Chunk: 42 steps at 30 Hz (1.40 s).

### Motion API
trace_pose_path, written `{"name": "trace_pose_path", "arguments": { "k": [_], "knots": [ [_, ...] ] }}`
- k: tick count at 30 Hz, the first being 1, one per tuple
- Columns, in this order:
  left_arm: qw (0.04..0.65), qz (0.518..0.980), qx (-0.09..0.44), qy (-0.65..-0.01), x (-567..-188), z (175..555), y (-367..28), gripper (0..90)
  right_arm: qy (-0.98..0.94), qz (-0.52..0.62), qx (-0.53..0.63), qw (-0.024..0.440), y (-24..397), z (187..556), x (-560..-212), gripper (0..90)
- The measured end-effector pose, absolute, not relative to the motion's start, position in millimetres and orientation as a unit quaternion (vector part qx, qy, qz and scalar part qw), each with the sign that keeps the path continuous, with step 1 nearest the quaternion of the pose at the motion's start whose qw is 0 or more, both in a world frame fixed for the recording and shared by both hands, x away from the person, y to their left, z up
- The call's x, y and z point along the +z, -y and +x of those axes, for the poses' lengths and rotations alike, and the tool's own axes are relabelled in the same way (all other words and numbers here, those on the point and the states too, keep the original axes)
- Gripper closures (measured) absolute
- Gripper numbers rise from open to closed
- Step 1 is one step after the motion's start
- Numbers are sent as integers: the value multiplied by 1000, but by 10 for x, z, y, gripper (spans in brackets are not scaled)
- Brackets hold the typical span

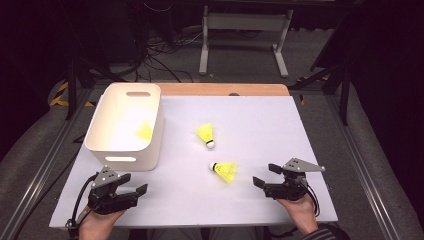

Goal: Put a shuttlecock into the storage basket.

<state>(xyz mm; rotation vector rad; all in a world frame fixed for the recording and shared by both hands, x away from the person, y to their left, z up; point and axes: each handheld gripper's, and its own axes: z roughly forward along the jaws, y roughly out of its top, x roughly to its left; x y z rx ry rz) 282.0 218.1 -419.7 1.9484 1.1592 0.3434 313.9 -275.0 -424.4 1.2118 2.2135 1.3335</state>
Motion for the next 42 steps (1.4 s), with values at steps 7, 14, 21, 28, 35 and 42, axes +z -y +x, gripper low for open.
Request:
{"name": "trace_pose_path", "arguments": {
  "k": [7,14,21,28,35,42],
  "knots": [
    [409,775,140,-461,-4207,2826,-2187,295,-786,410,445,125,2645,3163,-4230,278],
    [407,774,143,-463,-4214,2829,-2187,295,-806,405,416,115,2533,3243,-4242,353],
    [405,774,145,-464,-4218,2835,-2190,295,-822,400,389,112,2416,3350,-4264,422],
    [404,776,145,-463,-4221,2832,-2181,295,-837,402,358,98,2283,3515,-4279,459],
    [400,778,146,-461,-4227,2837,-2168,296,-848,400,334,96,2155,3664,-4292,476],
    [398,780,147,-460,-4231,2841,-2165,295,-851,399,328,91,2096,3746,-4303,517]
  ]
}}
